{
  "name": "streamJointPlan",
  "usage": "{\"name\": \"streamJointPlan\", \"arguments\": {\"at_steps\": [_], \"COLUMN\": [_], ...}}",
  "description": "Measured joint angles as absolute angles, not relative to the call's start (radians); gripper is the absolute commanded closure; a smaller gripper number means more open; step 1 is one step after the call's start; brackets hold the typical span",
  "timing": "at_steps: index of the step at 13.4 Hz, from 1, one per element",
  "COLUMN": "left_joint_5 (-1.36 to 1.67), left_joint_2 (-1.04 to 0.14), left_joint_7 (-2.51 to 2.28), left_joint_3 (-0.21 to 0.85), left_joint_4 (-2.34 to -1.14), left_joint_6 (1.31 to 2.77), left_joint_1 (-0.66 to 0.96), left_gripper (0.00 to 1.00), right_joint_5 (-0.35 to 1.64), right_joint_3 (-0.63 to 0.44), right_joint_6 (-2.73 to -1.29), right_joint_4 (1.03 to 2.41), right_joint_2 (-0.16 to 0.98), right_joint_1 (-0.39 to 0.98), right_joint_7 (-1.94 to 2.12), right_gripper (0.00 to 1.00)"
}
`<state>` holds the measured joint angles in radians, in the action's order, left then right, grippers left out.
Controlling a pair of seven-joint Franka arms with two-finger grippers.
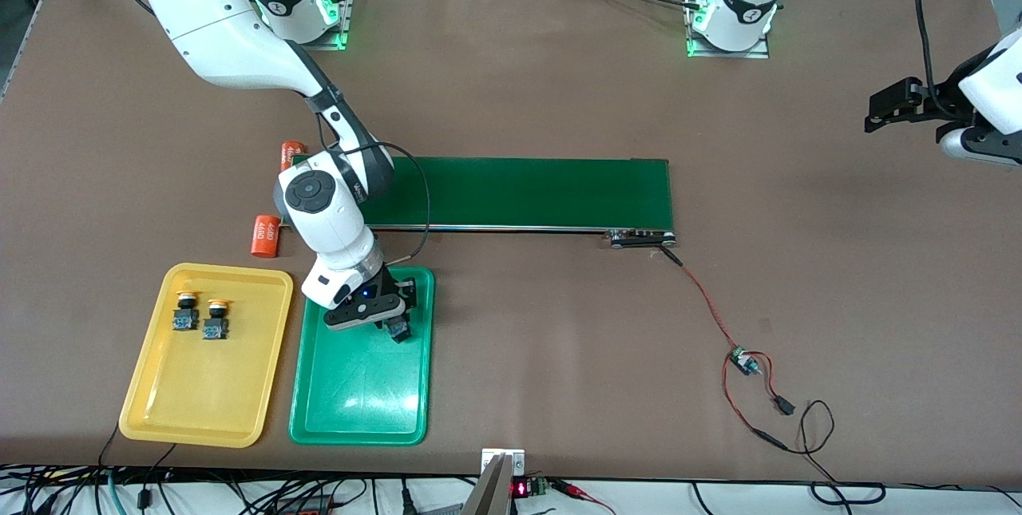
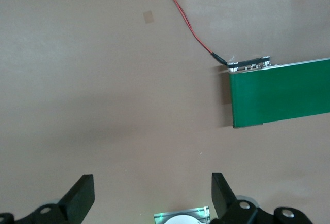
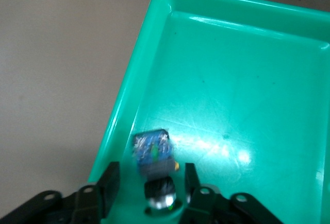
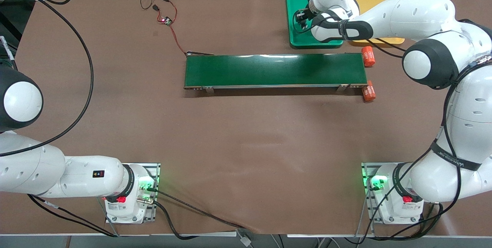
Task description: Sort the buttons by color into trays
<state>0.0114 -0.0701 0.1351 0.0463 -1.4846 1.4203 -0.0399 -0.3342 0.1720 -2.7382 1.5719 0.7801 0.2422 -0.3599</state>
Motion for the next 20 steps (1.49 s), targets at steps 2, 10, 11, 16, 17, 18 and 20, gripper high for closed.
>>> {"name": "streamJointPlan", "arguments": {"at_steps": [2,10,11,16,17,18,20], "left_joint_5": [0.011,-0.039,-0.039,-0.039,-0.039,-0.039,-0.039], "left_joint_2": [-0.07,-0.07,-0.07,-0.07,-0.07,-0.07,-0.07], "left_joint_7": [0.135,0.05,0.048,0.045,0.045,0.044,0.043], "left_joint_3": [0.046,0.069,0.068,0.067,0.067,0.067,0.066], "left_joint_4": [-1.484,-1.483,-1.483,-1.482,-1.482,-1.482,-1.482], "left_joint_6": [1.433,1.442,1.442,1.442,1.442,1.441,1.441], "left_joint_1": [-0.04,-0.03,-0.03,-0.033,-0.033,-0.033,-0.035], "left_gripper": [0.0,0.0,0.0,0.0,0.0,0.0,0.0], "right_joint_5": [-0.334,-0.334,-0.334,-0.334,-0.334,-0.326,-0.274], "right_joint_3": [0.172,0.168,0.168,0.167,0.167,0.167,0.166], "right_joint_6": [-2.738,-2.616,-2.565,-2.284,-2.211,-2.142,-2.027], "right_joint_4": [1.572,1.556,1.554,1.552,1.551,1.55,1.55], "right_joint_2": [0.78,0.726,0.701,0.559,0.523,0.488,0.414], "right_joint_1": [0.242,0.242,0.242,0.236,0.231,0.228,0.214], "right_joint_7": [-0.36,-0.359,-0.358,-0.358,-0.358,-0.358,-0.333], "right_gripper": [0.0,0.0,0.0,0.0,0.0,0.0,0.0]}}
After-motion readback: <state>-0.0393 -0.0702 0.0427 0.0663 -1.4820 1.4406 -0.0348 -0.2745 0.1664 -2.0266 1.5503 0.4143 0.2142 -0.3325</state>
